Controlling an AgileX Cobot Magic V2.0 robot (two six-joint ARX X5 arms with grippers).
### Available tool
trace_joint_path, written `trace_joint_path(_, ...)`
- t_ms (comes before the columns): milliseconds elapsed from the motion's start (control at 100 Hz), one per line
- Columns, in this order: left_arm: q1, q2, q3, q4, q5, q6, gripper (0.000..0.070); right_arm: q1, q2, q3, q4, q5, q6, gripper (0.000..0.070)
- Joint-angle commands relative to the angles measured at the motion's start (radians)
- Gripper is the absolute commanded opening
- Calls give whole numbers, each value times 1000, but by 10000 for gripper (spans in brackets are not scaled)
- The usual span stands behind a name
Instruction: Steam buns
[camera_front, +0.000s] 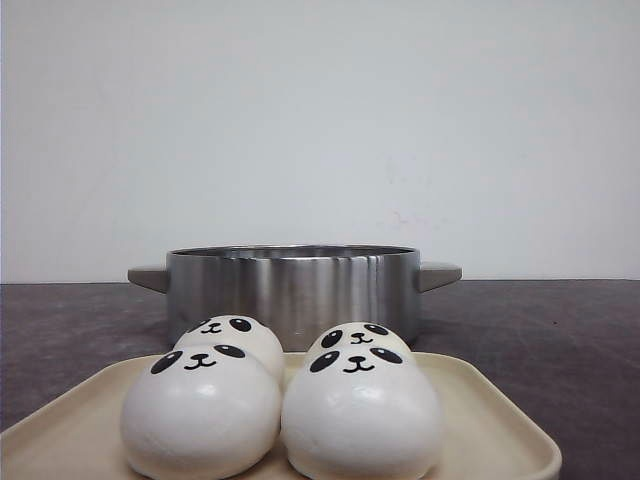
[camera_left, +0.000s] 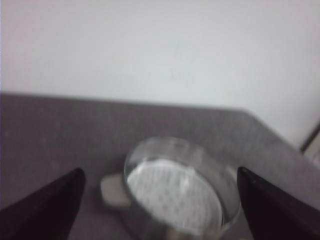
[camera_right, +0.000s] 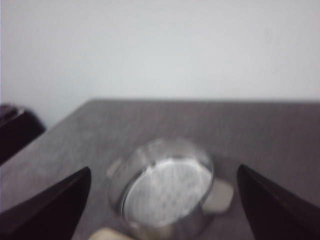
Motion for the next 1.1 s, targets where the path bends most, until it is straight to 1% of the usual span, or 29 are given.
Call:
trace_joint_path(0,-11,10,13,-12,0,39,579,67,64,15,-27,23,12,561)
trace_joint_path(50,-24,14,13,-27,0,39,579,129,114,15,-56,57,28,559)
trace_joint_path(200,-49,16,13,-32,0,39,579,329,280,15,-162,201,99,555)
trace_joint_path(300,-65,16,13,-33,0,39,579,436,403,15,-186,243,160,550)
trace_joint_path(390,-82,16,13,-33,0,38,579,494,520,15,-175,246,199,550)
trace_joint_path(540,-113,16,13,-35,0,38,579,547,712,15,-109,246,228,545)
trace_joint_path(820,-172,16,13,-93,-1,39,579,558,934,15,9,241,282,543)
trace_joint_path(950,-197,17,13,-111,-5,39,579,558,993,15,32,243,291,516)
trace_joint_path(1010,-205,17,13,-111,-9,40,579,557,1013,15,40,243,308,489)
trace_joint_path(1090,-212,18,13,-111,-22,49,579,557,1030,15,49,245,320,377)
